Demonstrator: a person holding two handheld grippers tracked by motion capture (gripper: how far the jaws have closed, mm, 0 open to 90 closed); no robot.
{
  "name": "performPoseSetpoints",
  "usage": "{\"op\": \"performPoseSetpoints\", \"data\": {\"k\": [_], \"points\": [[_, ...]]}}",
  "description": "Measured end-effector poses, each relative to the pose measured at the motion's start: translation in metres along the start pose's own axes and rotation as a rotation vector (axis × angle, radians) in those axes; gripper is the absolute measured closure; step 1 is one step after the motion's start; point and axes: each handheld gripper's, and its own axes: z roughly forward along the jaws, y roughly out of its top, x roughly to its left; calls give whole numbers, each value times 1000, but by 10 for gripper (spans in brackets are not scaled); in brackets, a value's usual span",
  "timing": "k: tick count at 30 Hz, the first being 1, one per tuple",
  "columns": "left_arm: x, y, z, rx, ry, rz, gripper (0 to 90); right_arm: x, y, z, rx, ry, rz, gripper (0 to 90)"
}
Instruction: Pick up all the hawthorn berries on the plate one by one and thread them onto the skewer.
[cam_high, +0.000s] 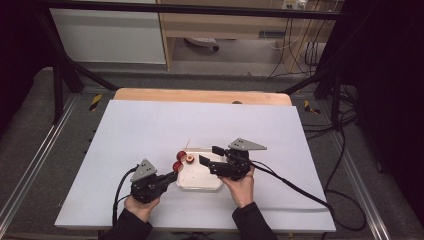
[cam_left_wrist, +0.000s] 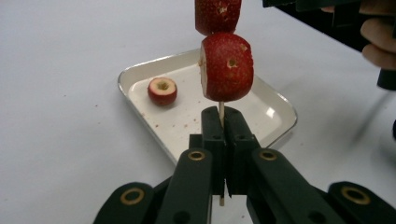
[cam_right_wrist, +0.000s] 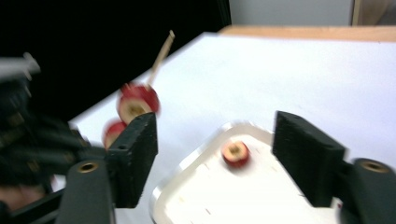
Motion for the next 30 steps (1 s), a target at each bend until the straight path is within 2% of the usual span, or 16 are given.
{"op": "performPoseSetpoints", "data": {"k": [3,6,9,12,16,19,23,30], "points": [[4,0,-3,24,16,39,883,-7,0,3,92,-23,-38,223],[9,0,-7,45,23,66,882,-13,1,7,174,-30,-45,172],[14,-1,-13,65,26,73,882,-16,3,11,239,-44,-54,152],[19,-5,-18,87,32,84,882,-15,9,18,297,-65,-103,133],[26,-11,-27,102,40,87,882,-15,17,32,389,-76,-136,100],[31,-14,-31,106,36,91,882,-16,20,43,438,-89,-152,92],[34,-15,-32,110,29,86,882,-16,22,57,498,-84,-157,84],[39,-17,-33,112,20,81,882,-16,29,78,557,-84,-169,111]]}}
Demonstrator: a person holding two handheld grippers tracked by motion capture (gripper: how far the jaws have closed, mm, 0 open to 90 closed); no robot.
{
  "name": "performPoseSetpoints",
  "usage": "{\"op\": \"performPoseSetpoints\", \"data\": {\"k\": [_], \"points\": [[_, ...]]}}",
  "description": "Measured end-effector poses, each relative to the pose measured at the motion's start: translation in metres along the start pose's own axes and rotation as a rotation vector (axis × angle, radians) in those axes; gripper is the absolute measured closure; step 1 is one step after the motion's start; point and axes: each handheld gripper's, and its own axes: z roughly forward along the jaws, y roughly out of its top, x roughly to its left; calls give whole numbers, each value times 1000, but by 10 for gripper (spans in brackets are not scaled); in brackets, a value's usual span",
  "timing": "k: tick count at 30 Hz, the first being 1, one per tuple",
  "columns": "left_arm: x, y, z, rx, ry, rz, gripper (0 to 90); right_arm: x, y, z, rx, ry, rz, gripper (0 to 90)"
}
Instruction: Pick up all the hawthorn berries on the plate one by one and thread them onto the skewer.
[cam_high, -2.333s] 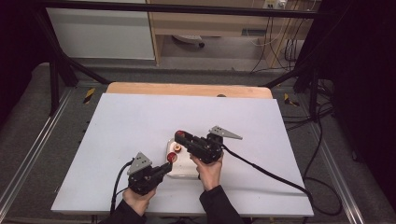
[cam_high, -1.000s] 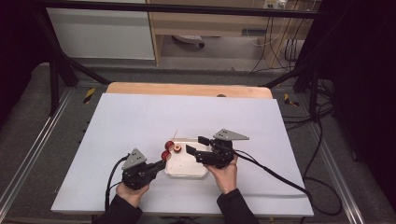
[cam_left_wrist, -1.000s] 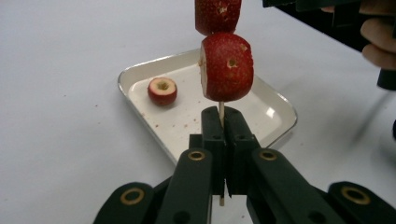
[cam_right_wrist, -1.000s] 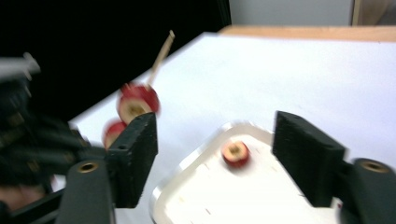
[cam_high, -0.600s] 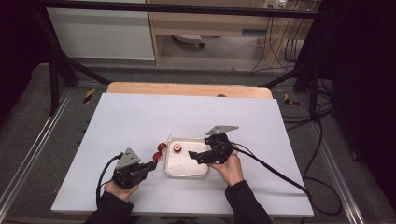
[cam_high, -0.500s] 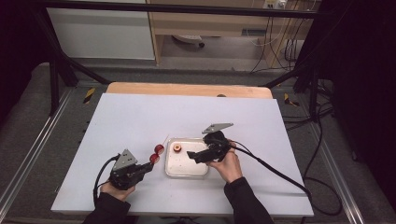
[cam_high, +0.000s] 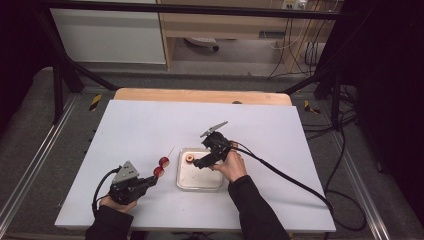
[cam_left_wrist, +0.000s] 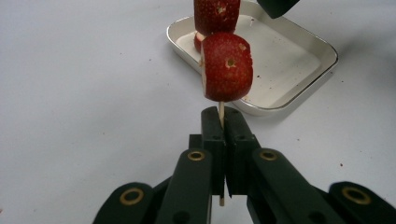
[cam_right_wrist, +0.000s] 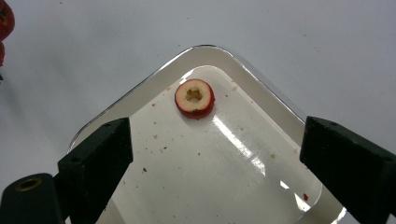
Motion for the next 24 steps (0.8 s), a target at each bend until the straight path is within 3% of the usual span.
{"op": "performPoseSetpoints", "data": {"k": [7,10,18,24], "points": [[5,-1,-1,4,7,-6,882,2,17,12,39,3,-2,193],[7,-2,-1,7,9,-11,882,4,22,20,65,5,-24,236],[9,-4,-1,14,9,-14,882,9,31,38,129,31,-53,387],[9,-4,0,20,4,-13,882,7,34,47,165,29,-68,450]]}}
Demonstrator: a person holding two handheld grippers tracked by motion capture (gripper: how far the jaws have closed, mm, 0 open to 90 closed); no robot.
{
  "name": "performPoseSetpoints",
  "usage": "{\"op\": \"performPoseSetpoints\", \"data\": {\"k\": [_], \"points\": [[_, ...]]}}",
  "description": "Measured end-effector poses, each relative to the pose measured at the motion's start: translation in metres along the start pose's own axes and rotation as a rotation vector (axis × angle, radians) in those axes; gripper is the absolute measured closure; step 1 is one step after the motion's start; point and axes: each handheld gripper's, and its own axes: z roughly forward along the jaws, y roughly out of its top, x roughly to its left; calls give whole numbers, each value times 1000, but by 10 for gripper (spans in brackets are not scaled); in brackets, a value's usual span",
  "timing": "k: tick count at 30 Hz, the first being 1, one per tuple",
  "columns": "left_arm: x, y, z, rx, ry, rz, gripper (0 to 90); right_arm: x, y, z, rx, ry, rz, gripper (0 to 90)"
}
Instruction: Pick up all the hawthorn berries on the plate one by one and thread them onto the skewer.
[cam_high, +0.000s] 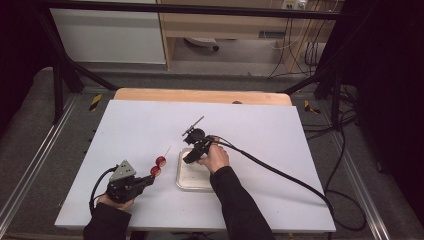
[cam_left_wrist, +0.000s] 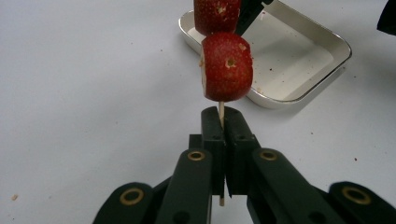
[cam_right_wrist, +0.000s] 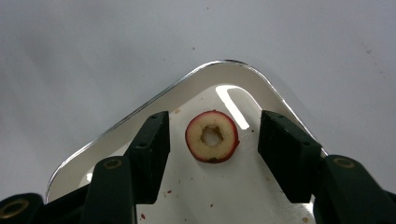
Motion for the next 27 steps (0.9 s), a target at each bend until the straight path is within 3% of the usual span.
{"op": "performPoseSetpoints", "data": {"k": [17,27], "points": [[-1,0,2,11,-3,7,882,-3,2,7,41,4,3,603],[-3,1,1,7,-3,15,882,0,2,-11,18,-9,17,610]]}}
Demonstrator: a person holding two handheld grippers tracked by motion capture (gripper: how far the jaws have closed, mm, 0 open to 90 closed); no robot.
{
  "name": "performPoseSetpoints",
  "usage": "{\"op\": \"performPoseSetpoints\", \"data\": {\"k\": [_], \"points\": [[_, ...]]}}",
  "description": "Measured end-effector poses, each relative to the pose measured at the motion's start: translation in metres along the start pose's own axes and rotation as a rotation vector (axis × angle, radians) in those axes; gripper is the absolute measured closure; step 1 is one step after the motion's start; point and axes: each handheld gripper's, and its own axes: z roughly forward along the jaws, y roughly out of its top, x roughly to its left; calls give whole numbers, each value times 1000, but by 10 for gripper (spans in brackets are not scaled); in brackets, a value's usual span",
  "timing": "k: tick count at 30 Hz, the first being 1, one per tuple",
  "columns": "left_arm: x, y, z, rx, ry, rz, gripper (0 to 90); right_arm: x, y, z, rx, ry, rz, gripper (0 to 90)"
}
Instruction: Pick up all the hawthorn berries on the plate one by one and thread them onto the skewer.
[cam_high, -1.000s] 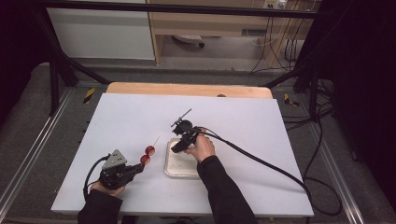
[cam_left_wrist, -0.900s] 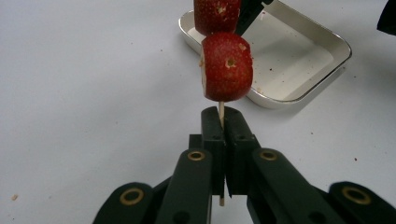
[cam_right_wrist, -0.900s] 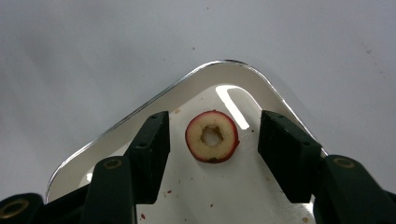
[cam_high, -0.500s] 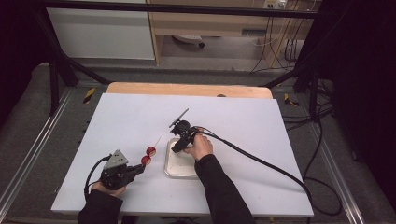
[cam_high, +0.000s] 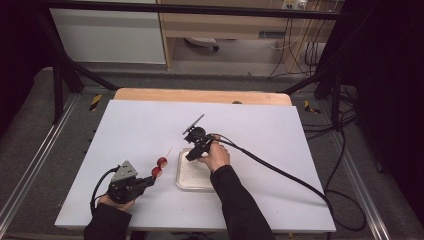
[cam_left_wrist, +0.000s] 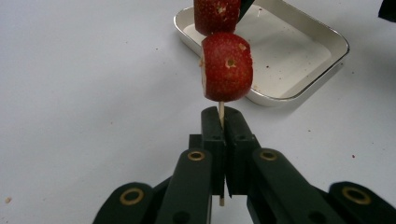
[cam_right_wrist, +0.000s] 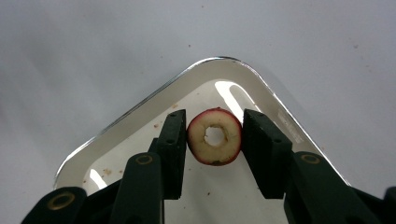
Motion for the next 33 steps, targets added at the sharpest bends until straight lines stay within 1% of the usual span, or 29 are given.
{"op": "performPoseSetpoints", "data": {"k": [4,5,7,8,12,13,17,18,20,25,27,29,30,31,33], "points": [[-2,1,0,-6,-1,2,882,3,-3,-16,-23,1,11,611],[-2,1,0,-7,-2,2,882,4,-4,-19,-37,10,27,611],[-3,1,0,-8,-1,4,882,3,-6,-27,-51,15,39,611],[-4,1,0,-8,-2,5,882,3,-8,-30,-64,21,53,611],[-6,2,0,-9,-4,12,882,1,-17,-41,-99,28,96,611],[-7,3,0,-11,-4,12,882,1,-20,-44,-115,39,113,611],[-11,4,1,-15,-9,19,882,-2,-32,-52,-177,51,135,613],[-12,4,1,-18,-9,21,882,-3,-36,-54,-198,67,146,613],[-14,5,1,-22,-13,22,882,-3,-43,-58,-246,81,161,614],[-21,7,3,-31,-13,24,882,0,-64,-62,-393,120,204,615],[-24,7,4,-36,-6,20,882,1,-73,-63,-467,147,239,615],[-27,8,5,-40,-5,14,881,1,-80,-64,-541,162,273,615],[-28,8,5,-46,1,8,882,1,-82,-64,-568,170,290,615],[-29,8,6,-47,1,4,881,1,-85,-64,-613,180,310,615],[-31,9,6,-48,3,-5,882,2,-89,-63,-672,194,341,615]]}}
